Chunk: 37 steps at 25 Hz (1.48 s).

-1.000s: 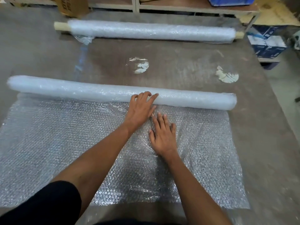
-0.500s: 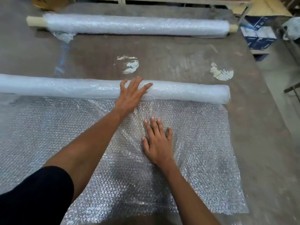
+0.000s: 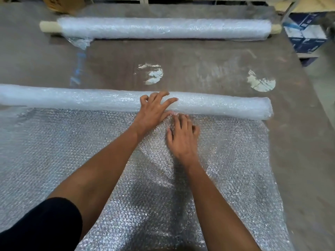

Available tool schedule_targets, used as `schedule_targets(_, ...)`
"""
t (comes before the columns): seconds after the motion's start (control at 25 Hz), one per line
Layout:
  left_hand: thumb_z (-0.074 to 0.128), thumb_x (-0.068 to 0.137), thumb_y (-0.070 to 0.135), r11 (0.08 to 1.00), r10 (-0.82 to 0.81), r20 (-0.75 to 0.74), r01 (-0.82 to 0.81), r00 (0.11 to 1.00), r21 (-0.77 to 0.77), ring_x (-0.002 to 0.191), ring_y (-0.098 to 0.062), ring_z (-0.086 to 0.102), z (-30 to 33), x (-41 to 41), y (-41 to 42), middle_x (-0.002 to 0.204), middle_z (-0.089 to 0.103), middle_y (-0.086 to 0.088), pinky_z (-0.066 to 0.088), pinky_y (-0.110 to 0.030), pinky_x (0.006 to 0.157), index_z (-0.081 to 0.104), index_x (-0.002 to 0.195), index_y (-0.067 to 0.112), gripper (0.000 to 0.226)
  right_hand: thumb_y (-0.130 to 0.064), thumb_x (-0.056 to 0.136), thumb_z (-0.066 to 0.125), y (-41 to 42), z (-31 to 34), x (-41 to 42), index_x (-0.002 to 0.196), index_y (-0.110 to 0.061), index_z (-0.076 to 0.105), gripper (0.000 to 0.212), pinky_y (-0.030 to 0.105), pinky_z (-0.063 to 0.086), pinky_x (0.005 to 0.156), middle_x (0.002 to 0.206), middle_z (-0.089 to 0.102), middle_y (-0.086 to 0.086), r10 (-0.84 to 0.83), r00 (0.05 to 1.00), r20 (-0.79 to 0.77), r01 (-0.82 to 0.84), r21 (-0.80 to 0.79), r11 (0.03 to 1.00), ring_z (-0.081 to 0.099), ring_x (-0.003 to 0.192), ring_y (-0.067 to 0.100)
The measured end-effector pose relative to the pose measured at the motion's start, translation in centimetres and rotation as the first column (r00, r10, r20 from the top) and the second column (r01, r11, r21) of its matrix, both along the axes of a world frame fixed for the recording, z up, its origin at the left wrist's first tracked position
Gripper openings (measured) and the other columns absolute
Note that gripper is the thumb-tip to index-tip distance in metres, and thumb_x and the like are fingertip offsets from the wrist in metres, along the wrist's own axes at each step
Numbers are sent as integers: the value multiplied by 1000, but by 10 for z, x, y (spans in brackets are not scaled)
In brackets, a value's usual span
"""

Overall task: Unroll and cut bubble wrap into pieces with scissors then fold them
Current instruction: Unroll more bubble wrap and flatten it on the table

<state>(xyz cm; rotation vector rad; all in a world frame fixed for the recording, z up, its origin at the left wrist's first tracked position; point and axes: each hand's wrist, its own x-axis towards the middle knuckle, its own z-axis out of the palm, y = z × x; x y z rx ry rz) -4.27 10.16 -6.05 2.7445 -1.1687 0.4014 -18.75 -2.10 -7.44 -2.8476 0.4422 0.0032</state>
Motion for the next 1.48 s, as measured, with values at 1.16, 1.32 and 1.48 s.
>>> schedule_targets(1.16, 75, 96, 37, 978, 137, 34, -141, 990, 151, 120, -28, 51, 21, 49, -62, 144, 46, -12, 44, -56, 94, 36, 153, 45, 69, -94, 91, 18, -122, 17, -17, 170, -29, 7, 102, 78, 9, 119, 178, 0, 9, -312, 935, -171, 311, -29, 950, 11, 163, 35)
schedule_targets(1.32, 72, 101, 30, 992, 127, -12, -127, 992, 5, 106, -25, 48, 14, 33, -63, 126, 47, -7, 38, -44, 85, 42, 150, 39, 58, -54, 100, 50, -93, 35, 12, 160, -16, 32, 73, 67, 14, 127, 173, 22, 16, -223, 975, 0, 223, -30, 974, 22, 160, 36)
schedule_targets(1.48, 77, 89, 6, 976, 123, -99, -138, 987, -168, 109, -29, 51, 16, 25, -38, 129, 47, -10, 45, -44, 92, 49, 147, 24, 67, -43, 103, 50, -35, 40, 62, 147, -16, 52, 52, 53, 34, 119, 151, 52, 12, 135, 983, 124, -139, 28, 990, 49, 140, 31)
